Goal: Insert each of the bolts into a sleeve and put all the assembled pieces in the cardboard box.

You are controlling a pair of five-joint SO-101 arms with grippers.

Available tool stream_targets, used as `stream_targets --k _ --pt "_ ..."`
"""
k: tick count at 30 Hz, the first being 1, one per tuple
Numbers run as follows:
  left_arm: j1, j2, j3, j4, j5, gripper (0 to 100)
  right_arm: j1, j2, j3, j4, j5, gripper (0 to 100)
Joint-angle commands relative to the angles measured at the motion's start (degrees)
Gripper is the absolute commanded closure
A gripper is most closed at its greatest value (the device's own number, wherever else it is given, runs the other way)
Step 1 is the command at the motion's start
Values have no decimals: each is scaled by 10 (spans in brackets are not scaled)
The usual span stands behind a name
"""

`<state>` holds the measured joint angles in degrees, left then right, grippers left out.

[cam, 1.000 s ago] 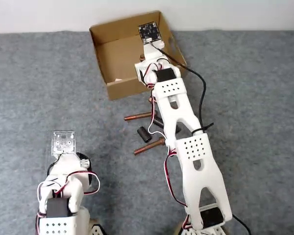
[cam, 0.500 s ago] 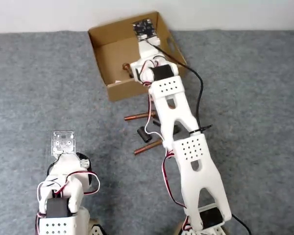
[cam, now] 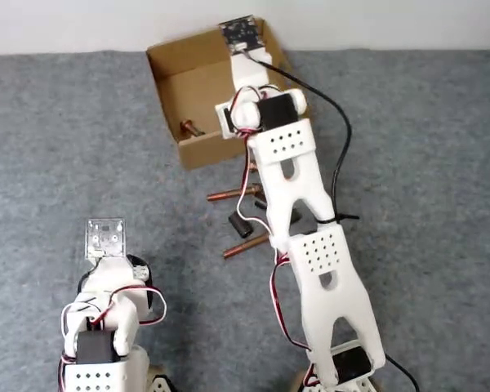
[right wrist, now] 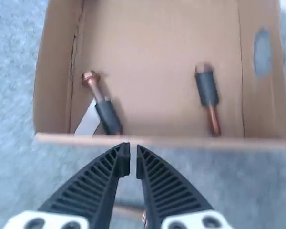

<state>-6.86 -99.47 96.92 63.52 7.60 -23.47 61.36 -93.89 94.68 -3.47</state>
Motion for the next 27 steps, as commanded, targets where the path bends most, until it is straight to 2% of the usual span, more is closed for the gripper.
stream_targets --k 1,7,11,21,24,27 --pt "-4 -2 -2 6 4 995 0 -68 -25 80 -55 991" --pt "-4 -2 -2 6 4 995 13 -117 -17 83 -82 991" --pt "-4 -2 -2 6 4 995 15 -169 49 83 -97 991" --pt "-16 -2 -2 6 4 995 13 -391 447 82 -194 990" --pt "-16 -2 -2 6 4 995 15 -436 535 80 -178 990" --pt "-16 -2 -2 6 4 995 11 -442 581 78 -95 990"
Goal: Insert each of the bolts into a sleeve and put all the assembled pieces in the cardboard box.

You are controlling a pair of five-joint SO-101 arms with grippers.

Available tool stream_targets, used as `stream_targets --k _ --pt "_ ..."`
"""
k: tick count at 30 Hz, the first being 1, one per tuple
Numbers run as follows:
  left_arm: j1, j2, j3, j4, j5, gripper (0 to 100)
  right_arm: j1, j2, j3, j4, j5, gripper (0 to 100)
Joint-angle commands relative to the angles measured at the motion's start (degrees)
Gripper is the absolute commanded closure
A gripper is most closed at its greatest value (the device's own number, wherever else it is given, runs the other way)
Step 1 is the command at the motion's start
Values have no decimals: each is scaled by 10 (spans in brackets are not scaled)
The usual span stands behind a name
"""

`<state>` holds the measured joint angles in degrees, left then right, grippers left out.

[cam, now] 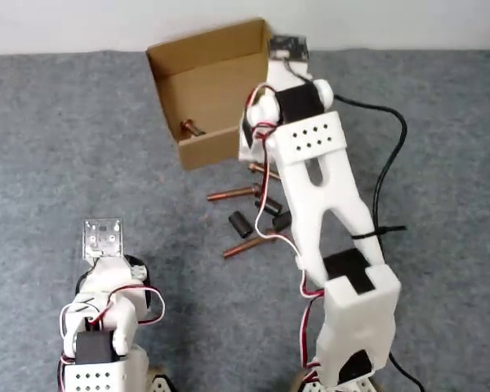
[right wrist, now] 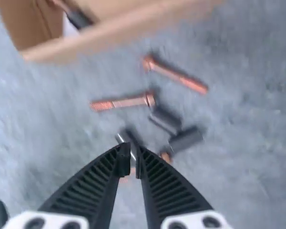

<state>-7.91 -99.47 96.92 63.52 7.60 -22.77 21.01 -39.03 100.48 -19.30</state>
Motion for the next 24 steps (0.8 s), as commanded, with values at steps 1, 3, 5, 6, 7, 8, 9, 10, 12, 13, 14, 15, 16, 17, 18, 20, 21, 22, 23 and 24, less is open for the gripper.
stream_targets --k 1,3,5,6,7,8,9,10,12,13,14,15,16,17,18,20,21,22,23,24 --pt "-5 -2 -2 6 4 995 4 -37 42 19 100 990" --pt "-5 -2 -2 6 4 995 7 -23 49 15 178 990" --pt "-5 -2 -2 6 4 995 7 -2 49 12 249 990" --pt "-5 -2 -2 6 4 995 8 11 49 13 279 990" --pt "-5 -2 -2 6 4 995 8 23 49 14 307 990" --pt "-5 -2 -2 6 4 995 8 37 49 15 334 990" --pt "-5 -2 -2 6 4 995 7 51 48 14 361 990" --pt "-5 -2 -2 6 4 995 7 65 48 11 391 990" --pt "-5 -2 -2 6 4 995 5 91 48 9 455 990" --pt "-5 -2 -2 6 4 995 5 104 48 2 489 989" --pt "-5 -2 -2 6 4 995 6 115 48 -6 520 988" --pt "-5 -2 -2 6 4 995 8 124 47 -12 545 976" --pt "-5 -2 -2 6 4 995 9 132 47 -15 562 951" --pt "-5 -2 -2 6 4 995 9 138 47 -15 572 914" --pt "-5 -2 -2 6 4 995 9 143 47 -19 578 872" --pt "-5 -2 -2 6 4 995 9 148 47 -28 578 807" --pt "-5 -2 -2 6 4 995 8 150 47 -35 578 794" --pt "-5 -2 -2 6 4 995 8 152 47 -44 578 794" --pt "-5 -2 -2 6 4 995 8 154 47 -53 578 794" --pt "-5 -2 -2 6 4 995 8 158 47 -61 579 794"
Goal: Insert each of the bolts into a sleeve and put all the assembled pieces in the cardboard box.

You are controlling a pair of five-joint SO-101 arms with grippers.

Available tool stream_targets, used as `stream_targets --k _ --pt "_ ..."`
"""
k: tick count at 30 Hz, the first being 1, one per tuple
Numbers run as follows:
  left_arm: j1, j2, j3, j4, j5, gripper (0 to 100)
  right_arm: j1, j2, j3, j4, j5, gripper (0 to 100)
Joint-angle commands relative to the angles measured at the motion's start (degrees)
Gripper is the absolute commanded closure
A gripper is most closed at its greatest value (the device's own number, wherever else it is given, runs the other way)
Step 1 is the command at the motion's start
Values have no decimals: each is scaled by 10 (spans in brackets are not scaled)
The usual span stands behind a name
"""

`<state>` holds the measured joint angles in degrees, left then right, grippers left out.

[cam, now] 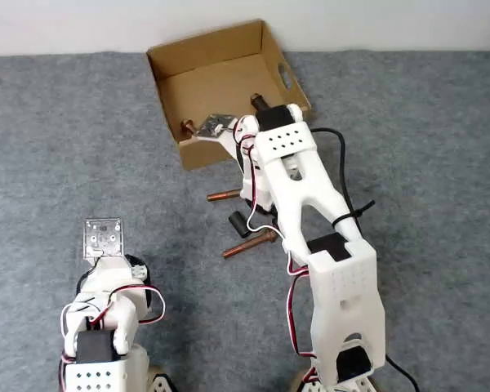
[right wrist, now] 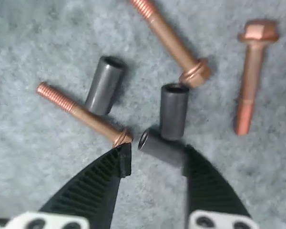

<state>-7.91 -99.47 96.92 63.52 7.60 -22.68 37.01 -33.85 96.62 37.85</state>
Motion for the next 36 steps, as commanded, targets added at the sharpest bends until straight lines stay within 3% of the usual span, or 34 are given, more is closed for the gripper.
stream_targets --k 1,15,21,24,31,36 --pt "-5 -2 -2 6 4 995 7 2 -4 -30 8 794" --pt "-5 -2 -2 6 4 995 45 120 -4 -108 8 800" --pt "-5 -2 -2 6 4 995 47 131 -41 -101 8 996" --pt "-5 -2 -2 6 4 995 47 126 -64 -98 8 989" --pt "-5 -2 -2 6 4 995 37 127 -199 62 4 989" --pt "-5 -2 -2 6 4 995 51 78 -198 64 -55 990"
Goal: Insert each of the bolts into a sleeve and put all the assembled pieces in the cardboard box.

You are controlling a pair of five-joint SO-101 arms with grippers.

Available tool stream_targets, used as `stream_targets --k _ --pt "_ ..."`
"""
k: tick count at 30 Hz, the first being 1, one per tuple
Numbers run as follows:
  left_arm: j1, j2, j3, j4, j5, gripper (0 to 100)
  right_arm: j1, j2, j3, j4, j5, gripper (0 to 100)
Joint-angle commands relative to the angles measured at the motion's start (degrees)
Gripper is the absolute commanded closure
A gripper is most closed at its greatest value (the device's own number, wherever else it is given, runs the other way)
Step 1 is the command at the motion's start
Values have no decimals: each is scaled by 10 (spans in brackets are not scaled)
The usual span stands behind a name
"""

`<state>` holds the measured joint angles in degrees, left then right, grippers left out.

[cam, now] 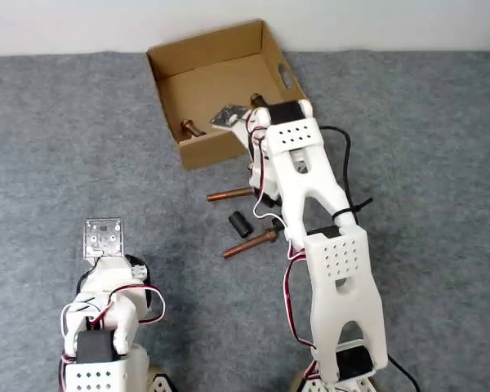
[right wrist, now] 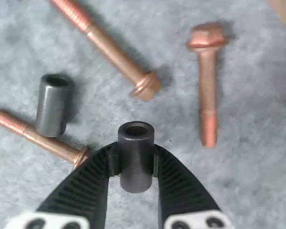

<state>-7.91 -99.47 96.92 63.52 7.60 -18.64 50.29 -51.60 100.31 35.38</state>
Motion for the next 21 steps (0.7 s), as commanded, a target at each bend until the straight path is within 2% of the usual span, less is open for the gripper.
stream_targets --k 1,5,14,21 --pt "-5 -2 -2 6 4 995 10 -72 -8 27 -33 990" --pt "-5 -2 -2 6 4 995 11 -146 55 28 -84 990" --pt "-7 -4 -2 14 4 995 15 -372 267 27 -281 990" --pt "-7 -6 -2 23 4 995 11 -582 443 25 -374 990"
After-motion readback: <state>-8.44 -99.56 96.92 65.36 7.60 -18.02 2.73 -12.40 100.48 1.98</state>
